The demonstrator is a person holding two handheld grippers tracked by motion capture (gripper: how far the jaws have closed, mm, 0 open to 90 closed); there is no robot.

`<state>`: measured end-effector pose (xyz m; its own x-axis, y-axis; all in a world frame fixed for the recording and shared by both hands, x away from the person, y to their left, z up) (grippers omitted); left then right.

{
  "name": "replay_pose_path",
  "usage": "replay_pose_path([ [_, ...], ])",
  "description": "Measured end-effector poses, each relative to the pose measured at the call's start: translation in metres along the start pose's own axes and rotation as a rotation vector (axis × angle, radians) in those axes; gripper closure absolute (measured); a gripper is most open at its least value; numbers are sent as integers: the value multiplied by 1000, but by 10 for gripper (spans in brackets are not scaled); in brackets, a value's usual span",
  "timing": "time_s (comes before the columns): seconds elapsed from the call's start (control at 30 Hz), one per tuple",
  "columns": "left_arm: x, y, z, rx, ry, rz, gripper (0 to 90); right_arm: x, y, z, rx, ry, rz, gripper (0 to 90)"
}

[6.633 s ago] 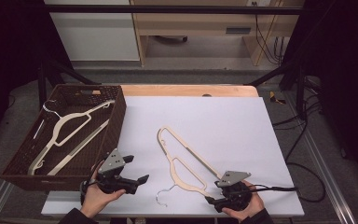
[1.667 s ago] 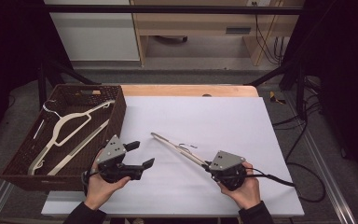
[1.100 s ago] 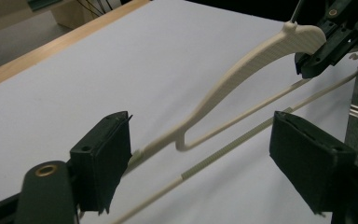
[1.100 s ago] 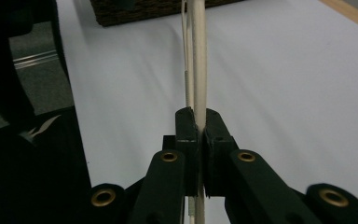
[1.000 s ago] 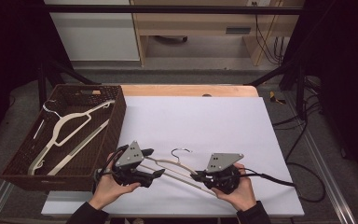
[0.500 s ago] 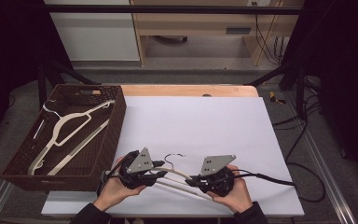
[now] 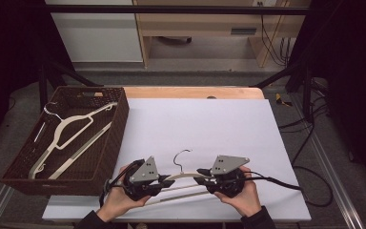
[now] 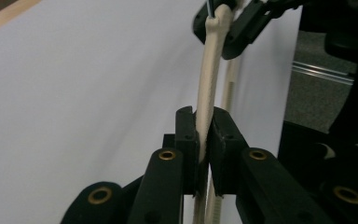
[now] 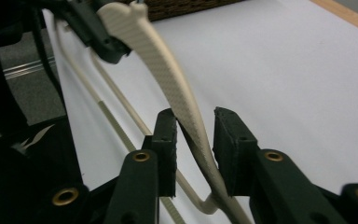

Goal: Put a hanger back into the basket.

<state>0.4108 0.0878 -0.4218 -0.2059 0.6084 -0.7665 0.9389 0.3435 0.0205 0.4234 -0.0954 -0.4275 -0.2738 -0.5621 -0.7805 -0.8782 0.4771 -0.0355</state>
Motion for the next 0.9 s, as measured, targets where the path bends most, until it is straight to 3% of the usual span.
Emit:
replay_pose_path([
  [0.1, -2, -7, 1, 38, -9, -9, 858, 0, -3, -1, 3, -13, 6, 643],
  [0.23, -4, -9, -2, 34, -22, -22, 863, -1, -4, -4, -5, -36, 35, 573],
  [0.4, -3, -1, -9, -5, -34, -57, 863, -4, -9, -14, 35, -84, 63, 379],
  [0.47, -4, 2, -13, -16, -46, -77, 862, -4, -13, -21, 80, -101, 75, 298],
  [0.53, -5, 7, -21, -42, -61, -98, 863, -2, -20, -28, 93, -138, 118, 267],
  [0.73, -11, 18, -45, -93, -106, -139, 862, 12, -39, -45, 157, -168, 213, 154],
  [0.9, -16, 27, -68, -126, -138, -140, 862, 20, -52, -56, 225, -196, 277, 77],
])
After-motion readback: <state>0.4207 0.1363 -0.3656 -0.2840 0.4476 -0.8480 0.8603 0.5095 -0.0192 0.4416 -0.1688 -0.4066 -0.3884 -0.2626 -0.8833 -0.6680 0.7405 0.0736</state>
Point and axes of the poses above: each handheld gripper's, and its own axes: z roughly forward along the jaws, x roughly out of its underside, y roughly to its left, the point moved 6 cm from there along z, roughly forward along the jaws, and after that the axes turned 3 degrees about y, right-handed, at the moved point
